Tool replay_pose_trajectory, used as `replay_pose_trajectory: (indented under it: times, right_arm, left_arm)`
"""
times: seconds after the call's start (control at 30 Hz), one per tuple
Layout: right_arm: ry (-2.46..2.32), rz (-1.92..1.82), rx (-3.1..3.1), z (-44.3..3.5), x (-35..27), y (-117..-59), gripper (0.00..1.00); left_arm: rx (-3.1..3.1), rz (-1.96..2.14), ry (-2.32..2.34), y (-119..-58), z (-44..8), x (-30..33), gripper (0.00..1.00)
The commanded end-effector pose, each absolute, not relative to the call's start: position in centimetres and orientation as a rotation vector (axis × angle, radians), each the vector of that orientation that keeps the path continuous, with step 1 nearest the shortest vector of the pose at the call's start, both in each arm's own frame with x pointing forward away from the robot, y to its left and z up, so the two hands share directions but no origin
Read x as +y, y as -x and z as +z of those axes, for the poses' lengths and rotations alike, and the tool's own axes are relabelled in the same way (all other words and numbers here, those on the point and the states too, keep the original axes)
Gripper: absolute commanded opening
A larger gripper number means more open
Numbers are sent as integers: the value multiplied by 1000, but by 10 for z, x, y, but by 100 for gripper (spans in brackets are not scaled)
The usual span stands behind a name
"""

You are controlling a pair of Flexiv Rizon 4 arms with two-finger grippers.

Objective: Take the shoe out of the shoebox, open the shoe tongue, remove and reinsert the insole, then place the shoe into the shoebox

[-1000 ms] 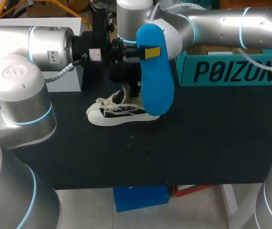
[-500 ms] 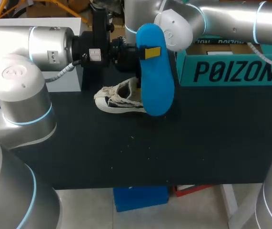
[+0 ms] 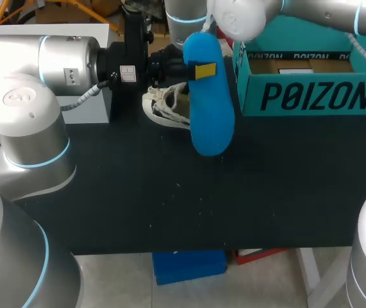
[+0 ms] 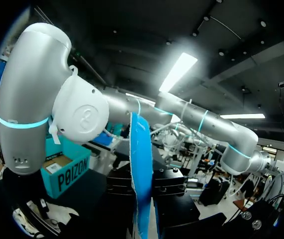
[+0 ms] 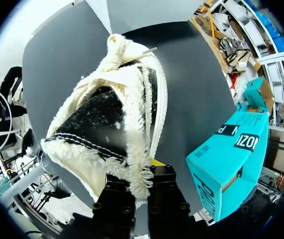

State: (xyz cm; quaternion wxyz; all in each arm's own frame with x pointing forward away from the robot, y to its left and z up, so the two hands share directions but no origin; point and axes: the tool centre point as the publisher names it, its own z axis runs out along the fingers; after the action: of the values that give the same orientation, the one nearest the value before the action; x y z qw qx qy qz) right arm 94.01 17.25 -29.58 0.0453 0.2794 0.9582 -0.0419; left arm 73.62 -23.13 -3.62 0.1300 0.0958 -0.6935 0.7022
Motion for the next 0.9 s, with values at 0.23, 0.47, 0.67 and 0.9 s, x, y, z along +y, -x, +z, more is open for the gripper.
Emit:
replay_pose_trajectory:
  times: [0.23, 0.47, 0.67, 0.9]
  right_arm:
    - [-1474, -94, 2609, -289, 182, -922, 0]
    - [-1624, -79, 2523, -305, 190, -911, 0]
    - [-1716, -64, 2479, -318, 195, -905, 0]
    - [-1790, -68, 2412, -328, 196, -900, 0]
  left_arm:
    - [-2016, 2044, -281, -736, -37, -234, 0]
    - [-2016, 2044, -281, -736, -37, -234, 0]
    - [-2016, 2044, -281, -736, -37, -234, 0]
    - [-2016, 2044, -281, -736, -37, -234, 0]
